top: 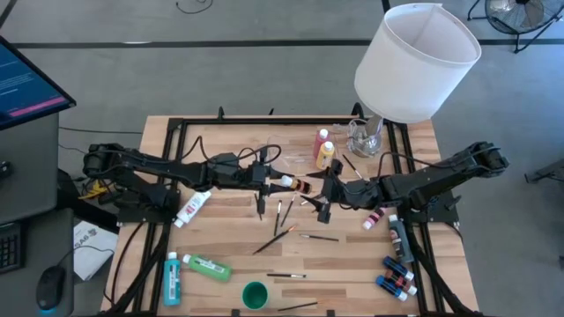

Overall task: Pick & Place Paint Supplies
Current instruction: Put the small yellow paint bottle into the transparent bin

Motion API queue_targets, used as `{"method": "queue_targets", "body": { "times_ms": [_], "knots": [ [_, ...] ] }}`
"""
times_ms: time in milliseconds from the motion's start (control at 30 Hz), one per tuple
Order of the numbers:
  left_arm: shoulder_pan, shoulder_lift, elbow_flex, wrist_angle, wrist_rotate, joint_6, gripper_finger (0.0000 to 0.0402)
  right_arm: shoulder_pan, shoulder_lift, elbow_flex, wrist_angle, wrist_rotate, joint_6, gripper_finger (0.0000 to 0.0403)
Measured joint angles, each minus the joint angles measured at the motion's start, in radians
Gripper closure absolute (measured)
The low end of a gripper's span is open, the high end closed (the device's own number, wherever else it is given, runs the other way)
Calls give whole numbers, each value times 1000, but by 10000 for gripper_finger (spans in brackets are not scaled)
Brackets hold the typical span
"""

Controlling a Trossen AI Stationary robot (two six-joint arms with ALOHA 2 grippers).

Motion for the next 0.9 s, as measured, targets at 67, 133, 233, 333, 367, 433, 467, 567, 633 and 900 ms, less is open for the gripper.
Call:
{"method": "queue_targets", "body": {
  "times_ms": [67, 133, 233, 333, 367, 433, 467, 567, 633, 900],
  "knots": [
    [5, 0, 0, -7, 0, 0, 360, 5, -2, 0, -28, 0, -15, 82],
    [12, 0, 0, -14, 0, -6, 360, 15, -16, 0, -61, 13, -18, 70],
    [25, 0, 1, -36, -1, -13, 360, 40, -50, 1, -89, 35, -15, 57],
    [39, 0, 1, -57, -5, -32, 360, 69, -91, 1, -160, 75, 42, 49],
    [42, 0, 1, -58, -6, -33, 360, 79, -108, 1, -196, 88, 78, 48],
    [43, 0, 1, -59, -8, -33, 360, 101, -141, 1, -297, 108, 167, 47],
    [43, 0, 1, -59, -10, -33, 360, 114, -155, 1, -347, 121, 214, 46],
    [47, 0, 2, -64, -20, -36, 360, 163, -187, -23, -432, 180, 328, 46],
    [55, 25, 31, -89, -22, -45, 360, 199, -205, -58, -435, 230, 368, 46],
    [85, 350, 380, -287, -58, 13, 360, 266, -227, -143, -437, 335, 443, 46]
  ]
}}
